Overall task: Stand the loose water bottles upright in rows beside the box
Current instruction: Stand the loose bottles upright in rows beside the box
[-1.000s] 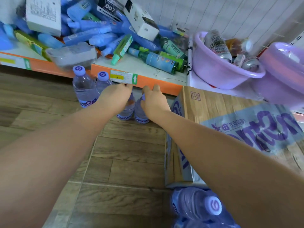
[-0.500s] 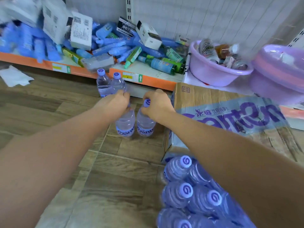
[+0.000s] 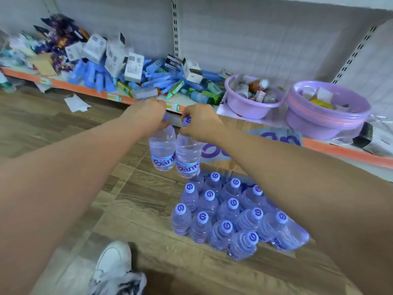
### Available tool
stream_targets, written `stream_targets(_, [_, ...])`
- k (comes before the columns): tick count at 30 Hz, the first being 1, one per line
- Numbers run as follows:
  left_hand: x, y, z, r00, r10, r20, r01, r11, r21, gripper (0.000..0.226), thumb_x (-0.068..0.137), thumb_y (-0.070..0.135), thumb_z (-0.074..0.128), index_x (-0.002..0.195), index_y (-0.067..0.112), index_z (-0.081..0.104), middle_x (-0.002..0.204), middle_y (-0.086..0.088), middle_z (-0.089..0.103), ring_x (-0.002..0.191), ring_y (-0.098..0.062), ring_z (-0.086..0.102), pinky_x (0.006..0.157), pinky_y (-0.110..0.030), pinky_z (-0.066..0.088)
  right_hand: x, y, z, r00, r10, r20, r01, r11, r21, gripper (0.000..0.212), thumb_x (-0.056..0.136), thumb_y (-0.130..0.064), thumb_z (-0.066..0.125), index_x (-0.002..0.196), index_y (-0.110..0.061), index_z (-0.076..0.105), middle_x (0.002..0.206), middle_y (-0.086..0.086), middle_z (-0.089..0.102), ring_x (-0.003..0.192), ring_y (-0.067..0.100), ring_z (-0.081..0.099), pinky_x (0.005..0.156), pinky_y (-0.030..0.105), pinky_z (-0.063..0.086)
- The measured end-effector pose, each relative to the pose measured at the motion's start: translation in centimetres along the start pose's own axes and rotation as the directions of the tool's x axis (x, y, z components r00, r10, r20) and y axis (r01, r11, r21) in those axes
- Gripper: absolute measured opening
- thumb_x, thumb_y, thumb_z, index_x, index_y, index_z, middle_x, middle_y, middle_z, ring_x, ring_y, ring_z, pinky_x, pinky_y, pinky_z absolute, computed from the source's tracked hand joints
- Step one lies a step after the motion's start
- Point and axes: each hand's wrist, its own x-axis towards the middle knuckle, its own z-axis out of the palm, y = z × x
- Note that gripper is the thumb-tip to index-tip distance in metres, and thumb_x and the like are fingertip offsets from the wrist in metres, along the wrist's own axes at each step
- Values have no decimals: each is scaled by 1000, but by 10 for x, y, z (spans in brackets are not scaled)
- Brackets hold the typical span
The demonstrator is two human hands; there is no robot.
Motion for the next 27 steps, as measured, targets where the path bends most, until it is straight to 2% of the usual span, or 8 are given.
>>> stream_targets(3, [-25,31,-24,999,43,34,-44,999,32,40,92,35,53,111,0,50,114,-21,55,103,-37,55,73,-37,41,-36,6,-25,999,8,36,-7,999,-37,30,77,-27,67,100,-8,67,97,10,65,85,22,55,66,28,40])
stream_targets(7, [-34,81,-32,982,155,113,-149,987,-52,27,91,32,56,82,7,51,84,-14,52,79,-29,51,66,-33,38,-83,31,-54,997,74,32,-71,994,-86,27,77,-26,67,98,-8,66,86,7,61,76,19,47,57,25,36])
stream_targets(9, [-38,102,-25,964,244,104,-233,967,-103,36,89,37,57,89,1,58,89,-17,59,82,-31,57,64,-32,39,-107,41,-60,993,107,39,-102,989,-106,12,78,-21,67,83,-13,59,65,-1,48,67,18,43,47,21,28])
stream_targets(11, [-42,121,-18,936,346,55,-338,933,-126,40,87,37,58,96,-2,59,91,-19,62,83,-33,59,67,-35,46,-130,50,-64,989,143,34,-138,981,-133,13,77,-19,67,79,-17,55,58,-5,40,66,18,44,46,20,27])
stream_targets(13, [-44,138,-13,915,402,40,-394,910,-130,36,87,36,58,92,0,59,84,-16,60,77,-31,56,67,-33,45,-148,60,-66,983,185,19,-179,969,-171,11,76,-21,68,83,-16,61,65,-2,49,73,19,46,52,25,34])
stream_targets(17, [-48,178,-11,873,487,-33,-484,857,-178,35,85,39,60,84,5,58,73,-10,57,75,-29,53,70,-34,44,-183,81,-74,955,295,-24,-291,924,-247,31,77,-24,68,104,-9,69,96,8,62,82,22,50,70,26,39])
stream_targets(22, [-56,232,-10,854,521,1,-513,841,-170,41,86,43,57,65,14,37,58,-1,32,69,-24,39,65,-34,38,-228,101,-83,904,428,22,-414,885,-211,32,79,-21,66,108,-8,65,85,8,66,71,19,55,82,30,52])
stream_targets(27, [-71,270,14,851,525,30,-500,826,-258,41,84,34,62,63,9,39,61,-7,40,66,-27,43,52,-30,32,-272,127,-81,866,494,81,-478,864,-159,25,79,-12,63,102,-3,64,79,10,70,43,3,55,60,24,48])
